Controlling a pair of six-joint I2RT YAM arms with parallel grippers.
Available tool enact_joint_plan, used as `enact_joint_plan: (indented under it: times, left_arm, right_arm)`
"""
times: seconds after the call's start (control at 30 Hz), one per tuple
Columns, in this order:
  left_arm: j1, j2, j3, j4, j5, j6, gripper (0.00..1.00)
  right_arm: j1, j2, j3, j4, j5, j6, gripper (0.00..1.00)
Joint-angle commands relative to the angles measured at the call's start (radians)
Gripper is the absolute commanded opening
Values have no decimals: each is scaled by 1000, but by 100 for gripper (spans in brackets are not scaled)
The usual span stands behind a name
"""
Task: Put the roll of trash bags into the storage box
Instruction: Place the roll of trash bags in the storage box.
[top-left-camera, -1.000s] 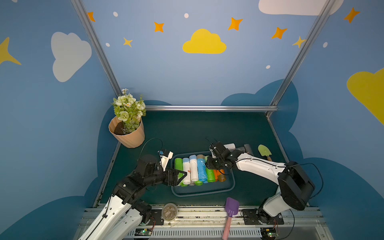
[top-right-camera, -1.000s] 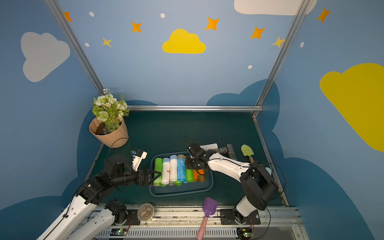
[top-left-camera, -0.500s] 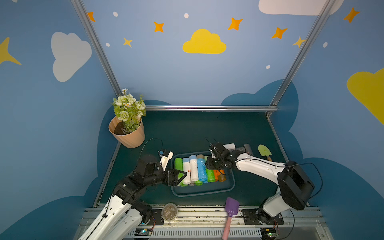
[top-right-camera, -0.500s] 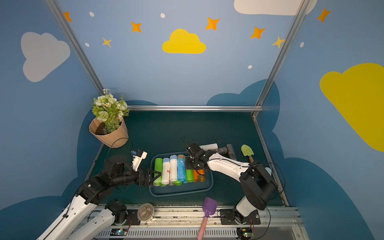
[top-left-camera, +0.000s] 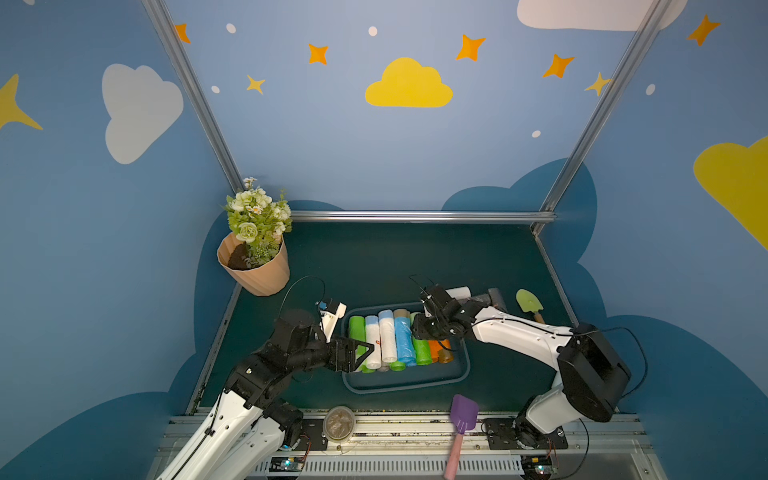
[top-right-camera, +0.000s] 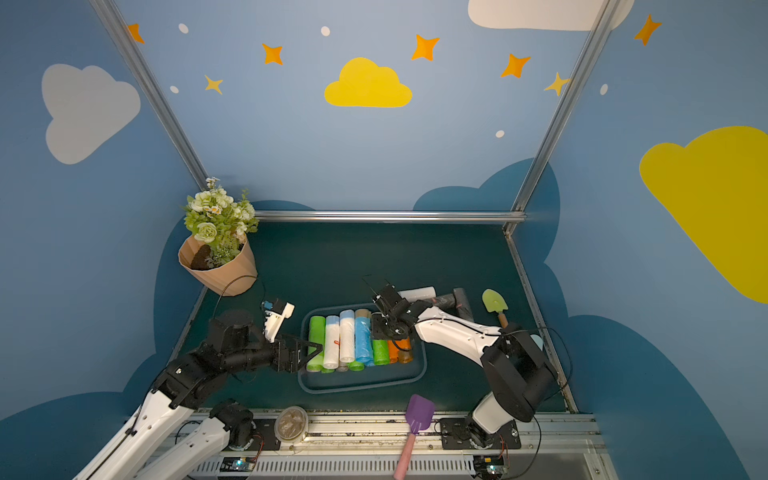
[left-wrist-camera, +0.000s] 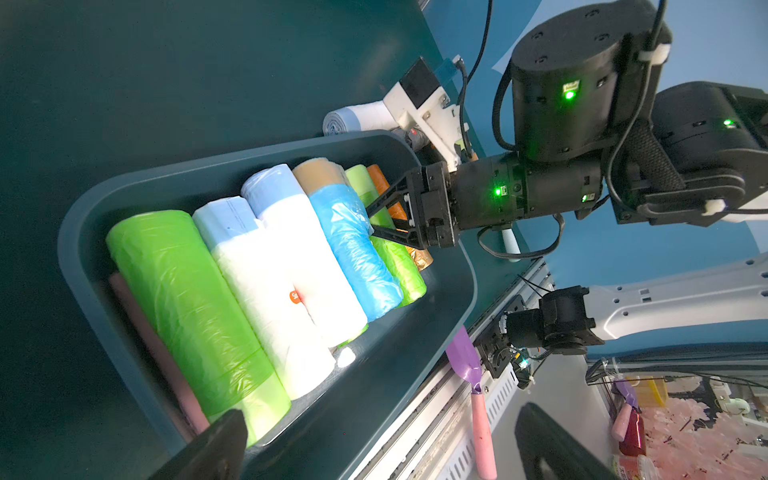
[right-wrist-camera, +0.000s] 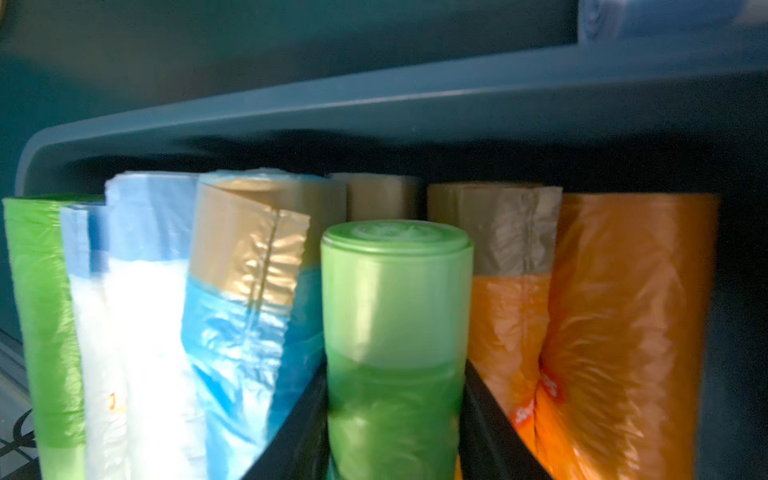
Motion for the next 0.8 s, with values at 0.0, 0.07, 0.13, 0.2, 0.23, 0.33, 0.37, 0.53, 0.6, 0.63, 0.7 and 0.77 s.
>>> enact_joint_plan:
  times: [0.0, 0.07, 0.13, 0.2, 0.23, 0.33, 0.37, 0.53, 0.6, 0.63, 0.7, 0.77]
  left_arm:
    - [1, 0, 4, 14, 6, 2, 100]
    - [1, 1, 4, 15, 7, 2, 100]
    - [1, 1, 4, 15, 8, 2, 100]
    - [1, 1, 3, 15, 8, 3, 100]
    - [1, 2, 3, 15, 8, 2, 100]
    - [1, 0, 3, 15, 9, 2, 100]
    - [1, 0, 4, 15, 10, 2, 100]
    - [0, 0, 3, 15, 11, 1, 100]
    - [0, 0, 4, 16, 12, 2, 100]
    - [1, 1, 3, 16, 12, 2, 100]
    - [0, 1, 4, 16, 12, 3, 100]
    - [1, 1, 3, 16, 12, 2, 100]
  right_arm:
    - [5, -29, 13, -45, 23, -9, 46]
    - [4, -32, 14, -50, 27, -10, 47]
    - [3, -37, 14, -57, 31, -10, 47]
    - [3, -45, 14, -62, 35, -12, 48]
    - [3, -49, 15, -65, 38, -13, 48]
    - [3, -64, 17, -76, 44, -14, 49]
    - [2, -67, 18, -79, 45, -14, 49]
    - [3, -80, 19, -90, 49, -18, 49]
    - [1, -90, 20, -98, 55, -21, 49]
    - [1, -95, 21, -102, 59, -21, 50]
    - [0, -107, 19, -108, 65, -22, 50]
    - [-1, -117, 17, -114, 69, -22, 50]
